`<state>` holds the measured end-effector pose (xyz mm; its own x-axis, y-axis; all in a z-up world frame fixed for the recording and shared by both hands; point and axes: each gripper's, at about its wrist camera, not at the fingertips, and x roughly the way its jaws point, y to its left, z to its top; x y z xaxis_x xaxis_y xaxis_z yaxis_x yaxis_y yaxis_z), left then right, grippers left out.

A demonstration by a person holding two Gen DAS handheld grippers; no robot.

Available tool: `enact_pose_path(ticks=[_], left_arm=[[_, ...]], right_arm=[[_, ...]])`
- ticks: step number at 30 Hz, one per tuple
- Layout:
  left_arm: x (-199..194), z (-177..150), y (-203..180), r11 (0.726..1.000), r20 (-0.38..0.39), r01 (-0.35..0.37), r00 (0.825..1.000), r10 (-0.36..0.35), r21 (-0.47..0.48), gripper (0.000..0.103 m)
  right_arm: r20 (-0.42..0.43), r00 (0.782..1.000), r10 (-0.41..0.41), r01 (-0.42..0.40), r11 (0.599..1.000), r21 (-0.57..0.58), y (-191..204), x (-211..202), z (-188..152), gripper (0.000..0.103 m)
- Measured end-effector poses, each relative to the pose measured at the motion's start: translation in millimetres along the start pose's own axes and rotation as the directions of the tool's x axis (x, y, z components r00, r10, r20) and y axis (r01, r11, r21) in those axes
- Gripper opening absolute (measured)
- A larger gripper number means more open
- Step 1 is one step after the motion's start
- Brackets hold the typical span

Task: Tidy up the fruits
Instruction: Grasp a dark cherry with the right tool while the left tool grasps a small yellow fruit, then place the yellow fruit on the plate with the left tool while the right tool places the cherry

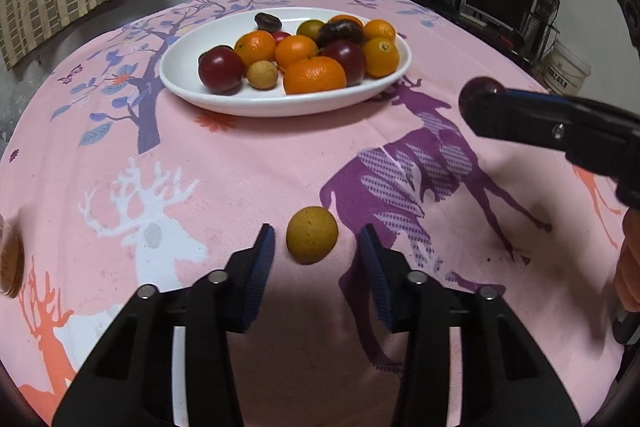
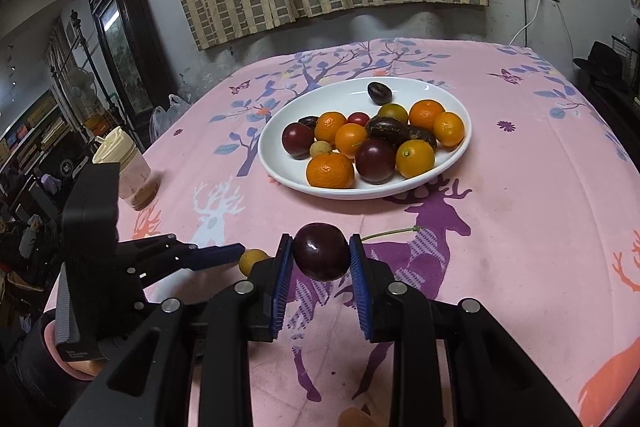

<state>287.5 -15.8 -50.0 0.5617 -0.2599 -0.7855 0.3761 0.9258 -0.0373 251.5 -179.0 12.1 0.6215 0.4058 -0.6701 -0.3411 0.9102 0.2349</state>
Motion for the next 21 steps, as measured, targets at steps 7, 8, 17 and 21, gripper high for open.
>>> enact_pose_path(ticks=[7,8,17,21], left_arm=[[-2,-1,2,1.000,0.003,-0.006,1.000,0.006,-0.004,0.027],[-4,0,2,1.000,0.005,-0.020,1.000,0.020,0.003,0.026],[-27,83,42,0.997,0.149,-0.010,0.989,0.022,-0.079,0.025],[1,134,69,0.988,0.179,0.015,0.984,0.013,-0.155,0.025]], right_arm=[[0.005,1.000,0.002,-0.002,1.000,0.002,-1,0,0,0.029],[0.006,1.000,0.004,-0.004,1.000,-0.001,-2,1,0,0.029],[0.108,0.994,-0.025,0.029,0.999,-0.035,-18,15,66,0.029],[0.122,0.991,-0.053,0.056,0.998,-0.017,-31,51,103,0.029]])
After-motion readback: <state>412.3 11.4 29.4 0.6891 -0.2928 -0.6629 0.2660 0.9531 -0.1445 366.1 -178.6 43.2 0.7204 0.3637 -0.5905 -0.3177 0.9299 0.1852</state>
